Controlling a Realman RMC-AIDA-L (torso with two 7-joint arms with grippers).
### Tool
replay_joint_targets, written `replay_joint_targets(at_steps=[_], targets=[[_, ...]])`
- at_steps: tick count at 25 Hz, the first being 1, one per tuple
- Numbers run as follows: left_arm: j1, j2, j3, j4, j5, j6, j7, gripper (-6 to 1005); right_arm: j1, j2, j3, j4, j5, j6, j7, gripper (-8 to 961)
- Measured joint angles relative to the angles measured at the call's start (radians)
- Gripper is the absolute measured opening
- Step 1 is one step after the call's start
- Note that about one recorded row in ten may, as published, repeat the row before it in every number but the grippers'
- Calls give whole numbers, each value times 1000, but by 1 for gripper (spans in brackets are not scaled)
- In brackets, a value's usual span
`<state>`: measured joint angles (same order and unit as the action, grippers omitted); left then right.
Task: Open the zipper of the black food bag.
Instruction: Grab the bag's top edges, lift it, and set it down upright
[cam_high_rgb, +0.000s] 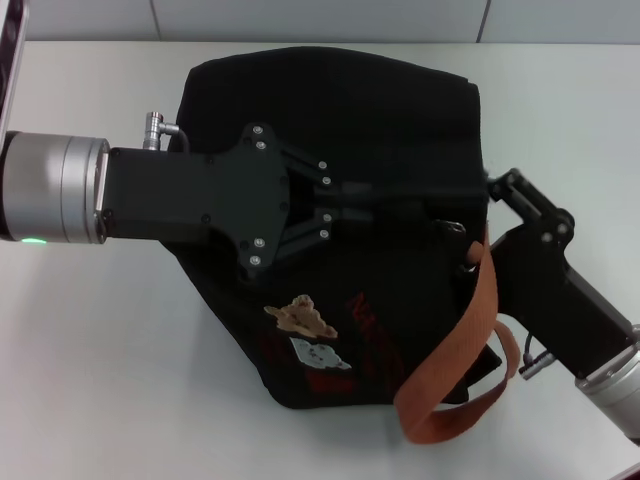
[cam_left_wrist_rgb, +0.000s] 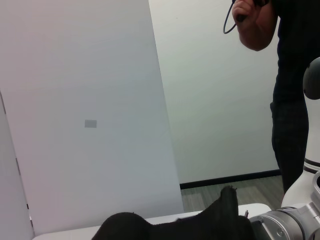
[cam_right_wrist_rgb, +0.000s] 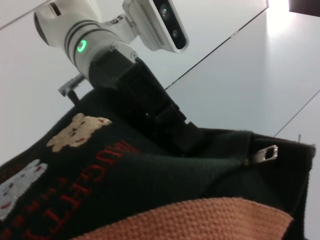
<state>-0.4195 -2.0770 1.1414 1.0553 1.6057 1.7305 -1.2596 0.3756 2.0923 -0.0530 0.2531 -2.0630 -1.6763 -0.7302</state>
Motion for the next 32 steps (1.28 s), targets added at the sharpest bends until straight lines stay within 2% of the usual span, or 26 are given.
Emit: replay_joint_targets(at_steps=[6, 11, 18, 20, 32], targets=[[3, 0, 0, 0, -4, 2, 0, 106, 2, 0, -1, 1, -18, 19, 0, 668], [7, 0, 4, 0, -7, 7, 2, 106, 4, 0, -1, 1, -27, 25, 0, 427], [7, 0, 9, -1, -8, 7, 2, 106, 6, 0, -1, 1, -27, 26, 0, 192], [6, 0, 10, -2, -9, 7, 2, 106, 7, 0, -1, 0, -27, 29, 0, -3], [4, 1, 7, -17, -21, 1, 5, 106, 8, 0, 3, 3, -27, 48, 0, -2]])
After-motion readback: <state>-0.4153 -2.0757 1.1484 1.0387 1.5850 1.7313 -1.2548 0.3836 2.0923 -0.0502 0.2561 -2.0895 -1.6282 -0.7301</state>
